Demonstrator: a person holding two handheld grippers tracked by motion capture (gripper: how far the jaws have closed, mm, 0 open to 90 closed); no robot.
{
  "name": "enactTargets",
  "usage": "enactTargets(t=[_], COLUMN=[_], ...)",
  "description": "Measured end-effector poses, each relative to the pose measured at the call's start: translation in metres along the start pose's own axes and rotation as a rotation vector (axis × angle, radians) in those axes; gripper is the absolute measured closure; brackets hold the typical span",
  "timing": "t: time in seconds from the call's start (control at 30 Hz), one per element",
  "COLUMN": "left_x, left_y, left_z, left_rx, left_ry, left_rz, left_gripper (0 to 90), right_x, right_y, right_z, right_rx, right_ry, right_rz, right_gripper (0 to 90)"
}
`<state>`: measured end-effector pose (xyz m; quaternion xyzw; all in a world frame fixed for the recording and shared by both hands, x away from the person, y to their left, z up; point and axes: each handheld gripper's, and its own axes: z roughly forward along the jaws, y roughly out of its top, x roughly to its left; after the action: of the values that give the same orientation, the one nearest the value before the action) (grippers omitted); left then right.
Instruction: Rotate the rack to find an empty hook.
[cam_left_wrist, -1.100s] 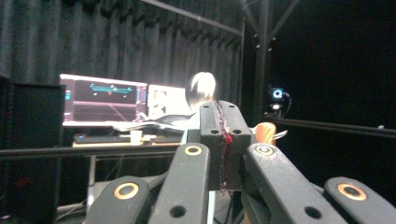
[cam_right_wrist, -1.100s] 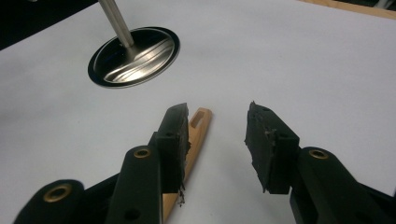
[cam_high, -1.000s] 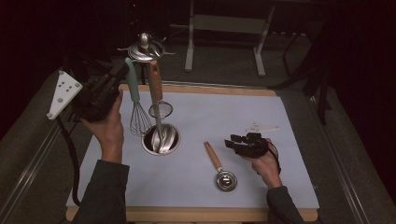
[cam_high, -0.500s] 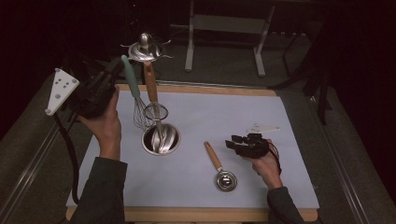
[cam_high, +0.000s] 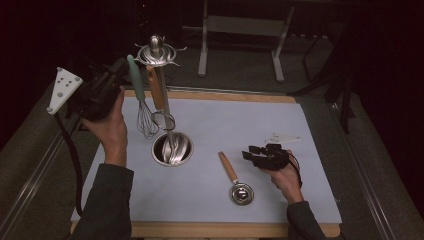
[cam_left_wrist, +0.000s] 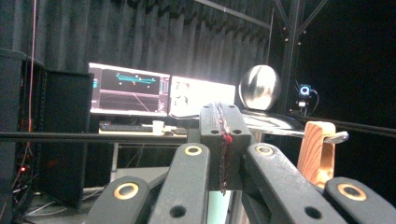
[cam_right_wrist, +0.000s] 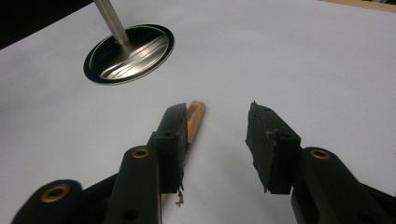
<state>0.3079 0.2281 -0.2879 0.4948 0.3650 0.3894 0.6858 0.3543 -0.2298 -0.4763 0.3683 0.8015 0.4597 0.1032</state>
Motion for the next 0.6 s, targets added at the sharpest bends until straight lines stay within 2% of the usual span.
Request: enactTargets(t=[0.43,0.6], left_x=[0.009,0.009], left_y=[0.004,0.007], left_z=[0.011,0.013], left_rx=[0.037,0.046], left_ry=[0.044,0.046], left_rz=[0.016,0.023], left_gripper=[90.0,90.0], right_x=[-0.004,-0.003], right_y=[-0.004,-0.003], right_z=[0.000,-0.001], right_rx=[0.005,0.002], right_ry=[0.001,0.002], right_rz=[0.013,0.016], right_gripper=[57.5,57.5])
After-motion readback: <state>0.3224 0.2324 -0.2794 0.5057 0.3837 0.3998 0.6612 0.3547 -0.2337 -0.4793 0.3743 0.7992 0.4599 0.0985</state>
